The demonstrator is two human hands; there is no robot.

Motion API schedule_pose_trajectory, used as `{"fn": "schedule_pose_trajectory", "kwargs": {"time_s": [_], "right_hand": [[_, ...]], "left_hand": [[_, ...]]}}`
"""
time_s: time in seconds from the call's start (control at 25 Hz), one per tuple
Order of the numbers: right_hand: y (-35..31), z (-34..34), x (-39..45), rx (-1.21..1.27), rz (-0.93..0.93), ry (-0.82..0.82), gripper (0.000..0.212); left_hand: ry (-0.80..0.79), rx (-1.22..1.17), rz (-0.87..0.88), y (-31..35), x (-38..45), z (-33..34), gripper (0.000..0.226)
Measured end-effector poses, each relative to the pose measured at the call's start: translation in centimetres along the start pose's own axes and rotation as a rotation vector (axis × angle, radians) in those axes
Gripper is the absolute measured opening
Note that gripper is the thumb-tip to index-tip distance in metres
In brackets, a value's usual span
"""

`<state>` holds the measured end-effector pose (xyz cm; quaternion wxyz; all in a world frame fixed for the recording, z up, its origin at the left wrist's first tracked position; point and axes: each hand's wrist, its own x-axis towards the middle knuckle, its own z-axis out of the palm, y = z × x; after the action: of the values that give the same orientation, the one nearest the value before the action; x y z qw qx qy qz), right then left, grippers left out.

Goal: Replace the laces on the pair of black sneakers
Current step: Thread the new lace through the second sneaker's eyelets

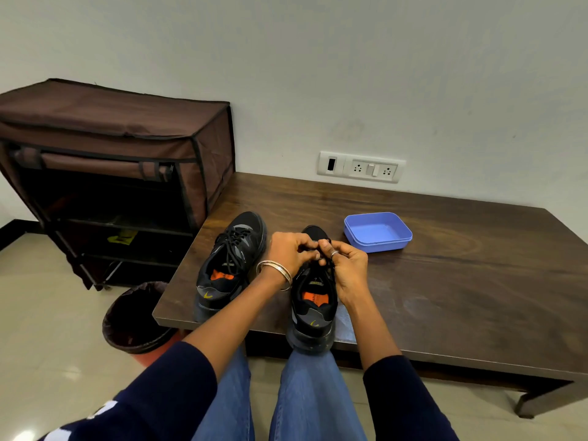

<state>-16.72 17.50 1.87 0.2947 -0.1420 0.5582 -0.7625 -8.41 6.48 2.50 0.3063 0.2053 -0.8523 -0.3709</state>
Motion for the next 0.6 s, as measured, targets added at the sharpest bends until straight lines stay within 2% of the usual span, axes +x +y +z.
{"fn": "schedule_pose_trajectory", "kwargs": {"time_s": [0.16, 0.24, 0.28, 0.36, 0.44, 0.48, 0.56, 0.6], "right_hand": [[0.4, 0.6, 0.9, -0.122, 0.011, 0.114, 0.017], [0.4, 0.7, 1.1, -0.185, 0.006, 0.161, 0.017], [0.5, 0.7, 1.3, -0.204, 0.007, 0.179, 0.012], [0.4, 0.5, 1.5, -0.231, 0.009, 0.203, 0.007], [0.6, 0.1, 1.7, -0.284, -0.010, 0.204, 0.011], [0.5, -0.2, 1.6, -0.350, -0.037, 0.197, 0.006], [0.3, -0.8, 1.2, -0.487, -0.113, 0.168, 0.006], [0.3, -1.2, 1.2, -0.536, -0.135, 0.154, 0.006]], "left_hand": [[0.008, 0.427, 0.156, 0.2, -0.3, 1.0, 0.012], [0.027, 0.619, 0.396, 0.3, -0.6, 1.5, 0.008], [0.023, 0.712, 0.519, 0.2, -0.5, 1.5, 0.010], [0.009, 0.865, 0.639, 0.3, -0.2, 1.2, 0.031], [-0.097, 0.965, 0.581, 1.5, -0.1, 0.5, 0.034], [-0.212, 0.940, 0.440, 1.6, 0.3, 0.3, 0.031], [-0.435, 0.630, 0.089, 1.3, 1.4, -0.3, 0.028], [-0.442, 0.437, -0.016, 0.9, 1.5, -0.6, 0.025]]}}
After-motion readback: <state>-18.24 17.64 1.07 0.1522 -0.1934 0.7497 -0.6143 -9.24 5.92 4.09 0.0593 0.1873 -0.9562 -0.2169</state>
